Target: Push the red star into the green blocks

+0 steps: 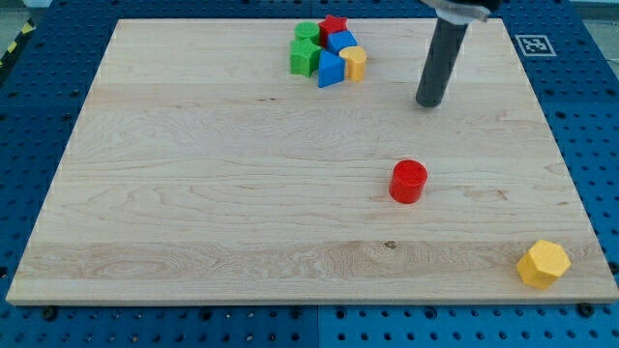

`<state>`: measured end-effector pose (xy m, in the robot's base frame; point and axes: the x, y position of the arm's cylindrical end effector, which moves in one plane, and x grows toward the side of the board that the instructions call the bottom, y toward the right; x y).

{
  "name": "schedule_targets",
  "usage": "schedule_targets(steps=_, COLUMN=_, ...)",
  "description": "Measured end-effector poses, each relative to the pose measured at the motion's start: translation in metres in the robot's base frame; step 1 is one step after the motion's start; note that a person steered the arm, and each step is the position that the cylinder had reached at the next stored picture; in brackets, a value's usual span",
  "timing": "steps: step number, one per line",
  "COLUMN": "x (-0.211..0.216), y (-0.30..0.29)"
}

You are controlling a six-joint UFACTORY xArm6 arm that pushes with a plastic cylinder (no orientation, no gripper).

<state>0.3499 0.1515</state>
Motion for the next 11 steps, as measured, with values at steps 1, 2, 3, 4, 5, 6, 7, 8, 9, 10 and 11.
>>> schedule_targets(steps=1, x=-0.045, y=-0.007)
schedule_targets(steps=2, x=-0.089, y=-0.024)
schedule_targets(steps=3, x=-0.124, y=-0.056)
schedule_targets(steps=4, x=-0.149, y=-0.086)
schedule_targets(steps=5, x=-0.147, y=-0.092)
schedule_targets(steps=6, x=-0.141, y=-0.092)
schedule_targets(steps=7, x=-0.136, y=-0.097)
schedule_targets(steps=8, x=-0.132, y=-0.11)
schedule_targets(steps=9, x=-0.121, y=-0.12)
schedule_targets(steps=10, x=-0.113, y=-0.137)
schedule_targets(steps=11, x=-0.106, y=-0.149)
